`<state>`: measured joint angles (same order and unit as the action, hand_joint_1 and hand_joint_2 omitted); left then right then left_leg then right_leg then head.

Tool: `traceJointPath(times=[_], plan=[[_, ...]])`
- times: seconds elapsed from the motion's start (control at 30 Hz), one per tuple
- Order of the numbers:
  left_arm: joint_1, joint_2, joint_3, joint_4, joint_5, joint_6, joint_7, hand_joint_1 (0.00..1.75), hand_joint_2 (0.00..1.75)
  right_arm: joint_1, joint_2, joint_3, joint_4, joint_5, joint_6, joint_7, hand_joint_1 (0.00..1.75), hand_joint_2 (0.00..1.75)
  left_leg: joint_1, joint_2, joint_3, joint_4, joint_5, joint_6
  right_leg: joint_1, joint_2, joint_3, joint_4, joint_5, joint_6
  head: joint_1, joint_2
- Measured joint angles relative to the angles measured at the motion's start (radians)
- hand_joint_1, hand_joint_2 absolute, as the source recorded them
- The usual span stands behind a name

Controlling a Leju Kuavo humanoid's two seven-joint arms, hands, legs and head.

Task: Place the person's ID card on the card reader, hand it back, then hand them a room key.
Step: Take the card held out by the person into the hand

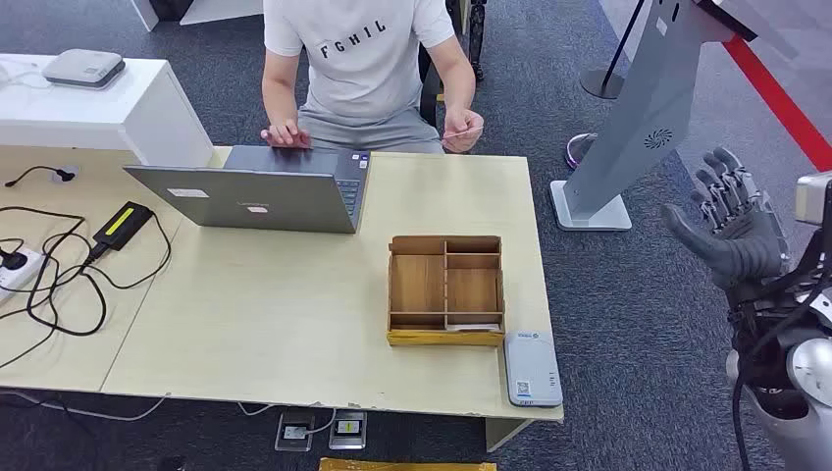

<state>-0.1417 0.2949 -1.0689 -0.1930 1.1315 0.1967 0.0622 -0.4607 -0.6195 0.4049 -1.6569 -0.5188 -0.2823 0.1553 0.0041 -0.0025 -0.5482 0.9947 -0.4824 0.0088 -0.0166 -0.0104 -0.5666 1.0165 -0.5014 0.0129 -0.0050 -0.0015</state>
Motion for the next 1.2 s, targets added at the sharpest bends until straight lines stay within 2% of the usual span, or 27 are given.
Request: traceJointPath(times=[0.23,0.37,0.47,0.67,0.9,1.2], plan=[[-0.001,0.0,0.0,0.0,-0.007,-0.003,0.0,0.0,0.0,-0.061,0.043,0.088,0.02,0.07,0.067,0.006,0.0,1.75,0.0,0.0,-0.001,0.0,0.0,0.0,0.0,0.0,-0.001,0.0,0.0,0.0,0.0,0.0],[-0.001,-0.001,-0.001,0.0,-0.008,-0.004,-0.002,0.0,0.0,-0.106,0.072,0.135,0.078,0.151,0.075,0.005,0.0,1.75,0.0,0.0,-0.001,0.0,0.0,0.0,0.0,0.0,-0.001,0.0,0.0,0.0,0.0,0.0],[-0.001,-0.002,-0.002,0.0,-0.008,-0.004,-0.003,0.0,0.0,-0.133,0.091,0.169,0.128,0.249,0.066,0.011,0.0,1.75,0.0,-0.001,-0.002,0.0,0.0,0.0,0.0,0.0,-0.002,0.0,0.0,0.0,0.0,0.0],[-0.001,-0.007,-0.003,0.0,-0.008,-0.003,-0.003,0.0,0.0,-0.201,0.137,0.245,0.263,0.542,0.055,0.036,0.0,1.75,0.0,-0.002,-0.002,0.0,0.0,0.0,0.0,-0.001,-0.002,0.0,0.0,0.0,0.0,0.0],[0.001,-0.009,-0.003,0.0,-0.005,-0.004,-0.001,0.0,0.0,-0.23,0.152,0.279,0.332,0.822,0.051,0.049,0.0,1.75,0.0,-0.002,-0.003,0.0,0.001,0.0,0.0,-0.001,-0.003,0.0,0.0,0.0,0.0,0.0],[0.002,-0.014,-0.003,0.0,0.001,-0.003,0.005,0.0,0.0,-0.234,0.171,0.295,0.372,0.978,0.045,0.032,0.0,1.75,0.0,-0.002,-0.003,0.0,0.001,0.0,0.0,-0.001,-0.003,0.0,0.0,0.0,0.0,0.0]])
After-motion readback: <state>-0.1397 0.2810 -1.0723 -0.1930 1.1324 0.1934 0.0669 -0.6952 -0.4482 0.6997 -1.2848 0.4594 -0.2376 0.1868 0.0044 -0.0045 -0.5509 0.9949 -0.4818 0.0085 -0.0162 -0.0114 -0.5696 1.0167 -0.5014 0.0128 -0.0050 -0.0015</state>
